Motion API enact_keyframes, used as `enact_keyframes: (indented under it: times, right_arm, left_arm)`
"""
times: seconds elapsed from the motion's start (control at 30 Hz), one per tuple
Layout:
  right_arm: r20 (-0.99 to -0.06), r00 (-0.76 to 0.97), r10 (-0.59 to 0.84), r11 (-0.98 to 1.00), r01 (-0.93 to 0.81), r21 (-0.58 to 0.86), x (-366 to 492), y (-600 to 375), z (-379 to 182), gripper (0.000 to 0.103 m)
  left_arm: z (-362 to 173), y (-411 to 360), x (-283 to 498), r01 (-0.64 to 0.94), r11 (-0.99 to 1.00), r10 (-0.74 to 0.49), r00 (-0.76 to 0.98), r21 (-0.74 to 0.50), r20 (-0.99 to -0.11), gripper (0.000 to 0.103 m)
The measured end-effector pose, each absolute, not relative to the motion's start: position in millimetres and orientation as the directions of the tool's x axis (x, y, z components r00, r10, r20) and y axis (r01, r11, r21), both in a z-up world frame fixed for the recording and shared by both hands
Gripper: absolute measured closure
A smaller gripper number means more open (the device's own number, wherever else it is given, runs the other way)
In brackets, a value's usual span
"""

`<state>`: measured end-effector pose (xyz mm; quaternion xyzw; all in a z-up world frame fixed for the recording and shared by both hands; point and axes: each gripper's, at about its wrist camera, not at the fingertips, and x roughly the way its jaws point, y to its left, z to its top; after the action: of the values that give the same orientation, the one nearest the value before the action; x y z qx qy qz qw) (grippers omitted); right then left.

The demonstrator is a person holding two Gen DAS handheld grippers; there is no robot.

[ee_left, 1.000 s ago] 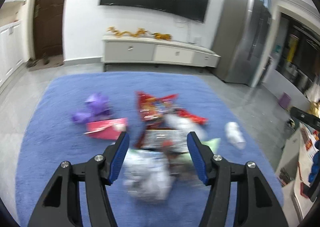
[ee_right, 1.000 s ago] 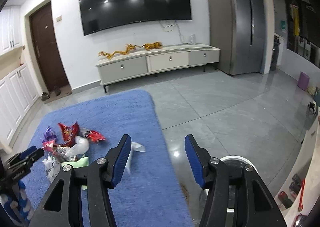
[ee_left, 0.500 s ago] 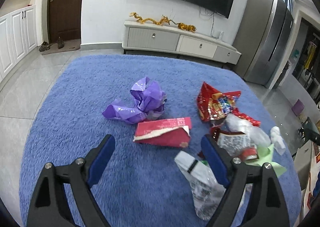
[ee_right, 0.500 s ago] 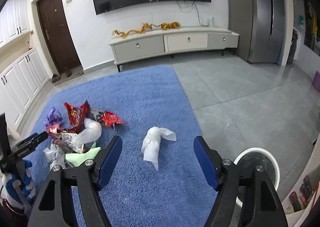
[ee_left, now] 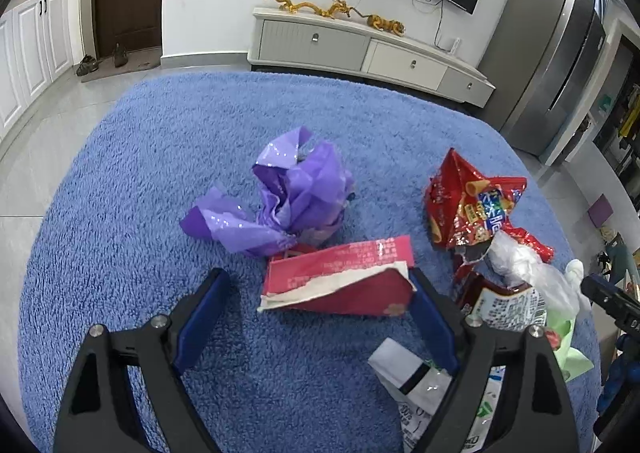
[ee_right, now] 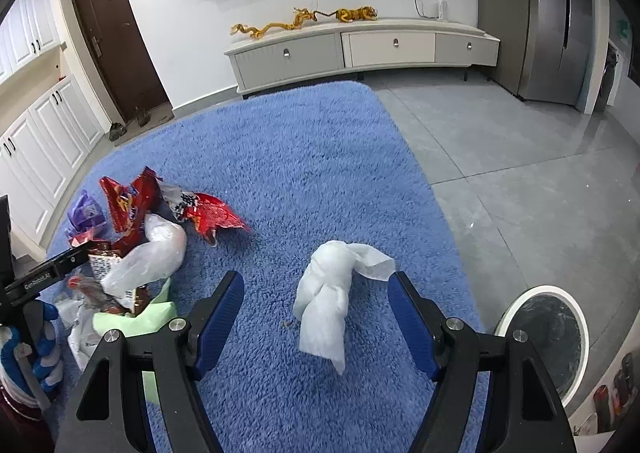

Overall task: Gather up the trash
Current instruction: 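Grasp the red paper box with the left tool while the right tool grasps the white tissue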

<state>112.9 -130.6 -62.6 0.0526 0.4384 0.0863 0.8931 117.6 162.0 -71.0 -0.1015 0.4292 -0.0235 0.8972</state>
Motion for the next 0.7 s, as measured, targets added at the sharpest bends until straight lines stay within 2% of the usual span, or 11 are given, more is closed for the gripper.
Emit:
enact_keyframes:
  times: [0.07, 0.17, 0.33, 0.53, 0.7]
  right_arm:
    - [-0.776, 0.596, 0.207, 0.978, -0.11, 0.177, 113.7, -131.8, -65.8, 0.032]
    - [-0.781, 0.587, 0.215, 0.977, -0.113, 0.183, 113.5, -133.3, -70.7, 0.048]
    - [-0.773, 0.59, 0.234, 0.972, -0.124, 0.199, 110.7, -136.7, -72.1, 0.072]
    - [-0.754, 0.609, 0.246, 0.969, -0.145, 0.199, 98.9, -137.4, -63.0, 0.084]
    - [-0.748, 0.613, 0.256, 0.967, -0.16, 0.2, 90.0, -135.9, -58.5, 0.09]
  left_arm:
    - [-70.3, 162.2, 117.9, -0.044, 0.978, -0.13, 0.632, -0.203, -0.764, 0.019]
    - [-69.1, 159.2, 114.4, -0.034, 0.98, -0.131, 0.632, -0.196, -0.764, 0.032]
    - [-65.3, 157.7, 105.1, -0.022, 0.979, -0.141, 0.645, -0.203, -0.751, 0.034]
    - [-58.2, 161.9, 86.3, -0.01, 0.974, -0.164, 0.66, -0.228, -0.733, 0.034]
    - [-45.4, 165.7, 64.8, -0.005, 0.97, -0.176, 0.68, -0.244, -0.712, 0.034]
